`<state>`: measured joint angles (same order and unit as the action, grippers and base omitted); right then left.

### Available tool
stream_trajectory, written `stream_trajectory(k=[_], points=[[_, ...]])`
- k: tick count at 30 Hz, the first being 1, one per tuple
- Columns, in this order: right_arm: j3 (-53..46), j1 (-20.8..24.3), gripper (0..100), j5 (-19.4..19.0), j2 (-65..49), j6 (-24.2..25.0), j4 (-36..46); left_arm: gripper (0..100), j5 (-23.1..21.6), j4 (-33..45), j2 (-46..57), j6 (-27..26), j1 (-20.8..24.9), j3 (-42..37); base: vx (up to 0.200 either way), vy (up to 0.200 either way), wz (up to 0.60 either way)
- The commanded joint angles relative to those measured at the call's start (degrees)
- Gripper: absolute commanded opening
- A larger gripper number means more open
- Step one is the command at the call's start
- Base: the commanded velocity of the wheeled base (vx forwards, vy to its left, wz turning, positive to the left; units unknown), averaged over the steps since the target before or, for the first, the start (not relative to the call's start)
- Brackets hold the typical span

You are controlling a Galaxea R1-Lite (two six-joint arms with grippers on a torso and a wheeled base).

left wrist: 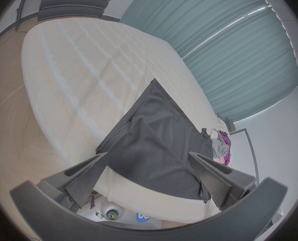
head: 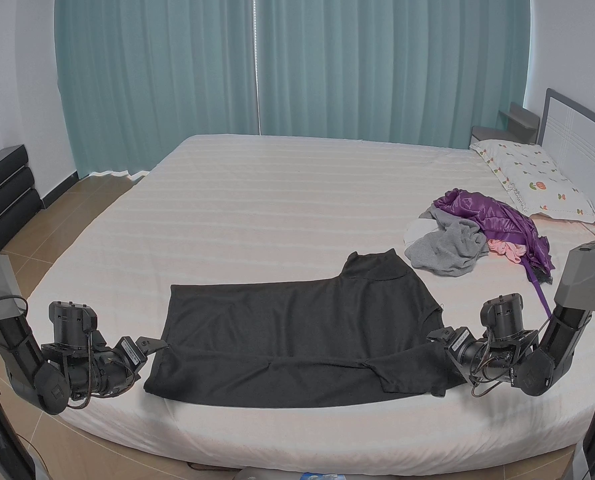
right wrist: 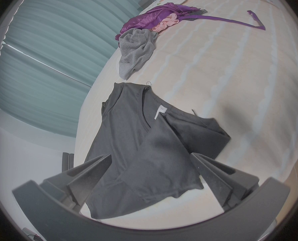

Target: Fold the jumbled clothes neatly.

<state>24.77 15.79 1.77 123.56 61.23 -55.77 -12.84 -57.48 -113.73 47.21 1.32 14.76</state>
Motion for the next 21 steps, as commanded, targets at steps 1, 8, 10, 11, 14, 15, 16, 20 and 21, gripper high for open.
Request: stream_trajectory(k=[1,8,10,11,14,15,16,20,21], points=[[0.01,0.03,100,-0.36,0.27,0.03,-0.04,100,-0.08,0.0,-0.18,0.07,0.0,0.09,0.0,0.0,0.0],[0.01,-0.14,100,-0.71,0.27,0.11,-0.04,100,0.0,0.0,-0.18,-0.28,0.44,-0.09,0.0,0.0,0.0],[0.01,-0.32,100,-0.71,0.27,0.11,-0.04,100,0.0,0.0,-0.18,-0.28,0.44,-0.09,0.0,0.0,0.0],[0.01,-0.32,100,-0.71,0.27,0.11,-0.04,100,0.0,0.0,-0.18,-0.28,0.44,-0.09,0.0,0.0,0.0],[0.01,-0.32,100,-0.71,0.27,0.11,-0.21,100,0.0,0.0,-0.27,-0.19,0.44,0.18,0.0,0.0,0.0],[0.1,-0.32,100,-0.8,0.27,0.11,-0.21,100,0.0,0.0,-0.27,-0.19,0.44,0.18,0.0,0.0,0.0],[0.1,-0.32,100,-0.71,0.27,0.11,-0.21,100,0.0,-0.09,-0.27,-0.19,0.44,0.27,0.0,0.0,0.0],[0.01,-0.32,100,-0.8,0.27,0.11,-0.21,100,0.0,0.0,-0.27,-0.19,0.44,0.35,0.0,0.0,0.0],[0.01,-0.32,100,-0.8,0.27,0.11,-0.21,100,0.0,0.0,-0.27,-0.19,0.44,0.35,0.0,0.0,0.0]])
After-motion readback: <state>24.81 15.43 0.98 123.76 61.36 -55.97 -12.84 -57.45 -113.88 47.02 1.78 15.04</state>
